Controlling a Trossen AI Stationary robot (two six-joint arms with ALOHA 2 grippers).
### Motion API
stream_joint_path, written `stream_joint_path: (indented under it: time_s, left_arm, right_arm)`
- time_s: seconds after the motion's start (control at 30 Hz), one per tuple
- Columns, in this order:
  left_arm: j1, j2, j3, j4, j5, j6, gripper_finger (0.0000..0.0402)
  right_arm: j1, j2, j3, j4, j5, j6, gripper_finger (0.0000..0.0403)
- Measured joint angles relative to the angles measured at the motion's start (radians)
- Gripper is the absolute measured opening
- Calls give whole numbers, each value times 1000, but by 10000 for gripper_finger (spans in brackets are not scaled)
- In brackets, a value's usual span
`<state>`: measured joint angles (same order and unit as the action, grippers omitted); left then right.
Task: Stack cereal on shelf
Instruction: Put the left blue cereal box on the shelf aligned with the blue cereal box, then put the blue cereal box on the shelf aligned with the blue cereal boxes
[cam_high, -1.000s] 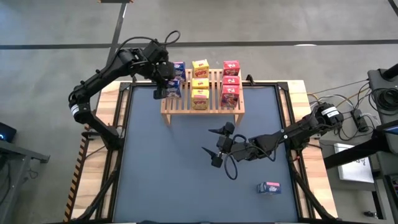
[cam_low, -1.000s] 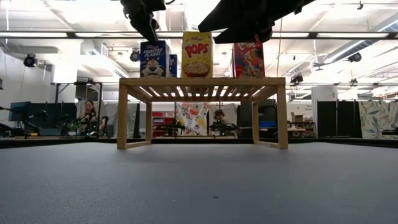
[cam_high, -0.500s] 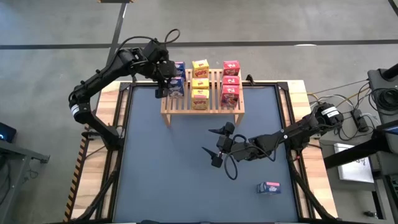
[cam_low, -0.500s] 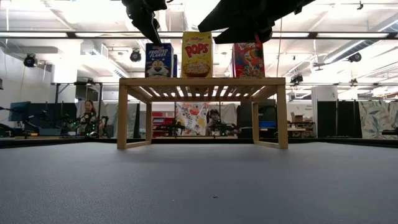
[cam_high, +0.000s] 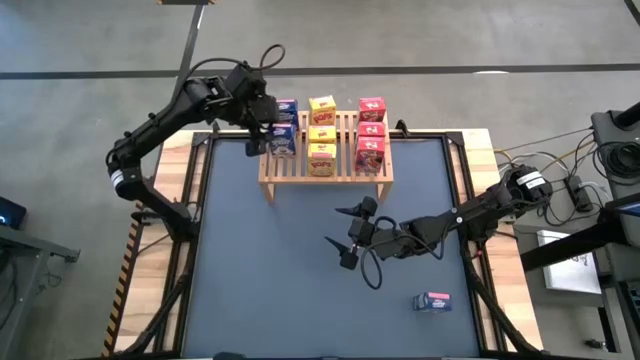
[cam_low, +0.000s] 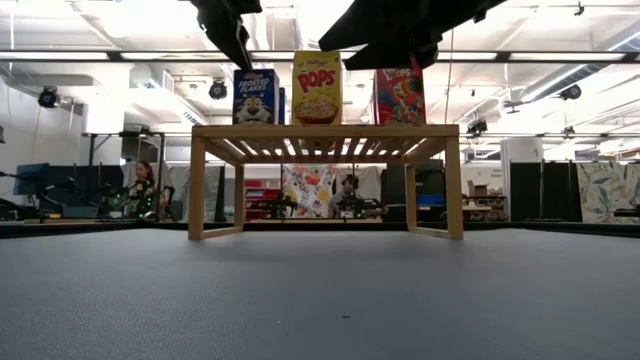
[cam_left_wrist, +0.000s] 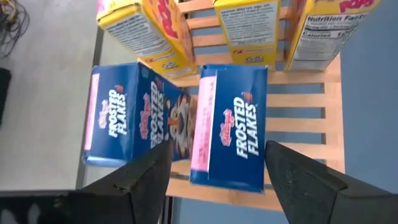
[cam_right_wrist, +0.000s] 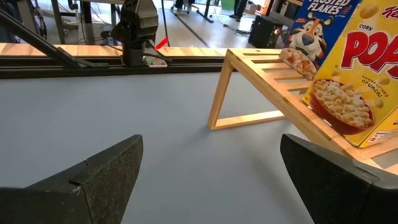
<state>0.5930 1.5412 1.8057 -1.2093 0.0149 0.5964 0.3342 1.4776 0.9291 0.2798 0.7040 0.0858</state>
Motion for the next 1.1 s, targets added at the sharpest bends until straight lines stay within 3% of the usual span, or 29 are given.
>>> stream_joint_path:
  time_s: [0.43,0.8,0.87,1.0,1.1]
  left_arm:
    - [0,-78,0,-33,-33,2,249]
    - [0,-242,0,-33,-30,-80,249]
    - [0,-267,0,-33,23,-140,249]
    - [-2,-309,-11,-32,284,-228,249]
    - [-34,-361,-48,-31,332,-277,244]
  right_arm:
    - [2,0,0,1,0,0,368]
    - [2,-2,0,0,-1,1,368]
    - [7,-3,13,-16,0,1,368]
    - [9,-4,57,-57,-1,-4,368]
    - [13,-4,96,-121,-5,15,368]
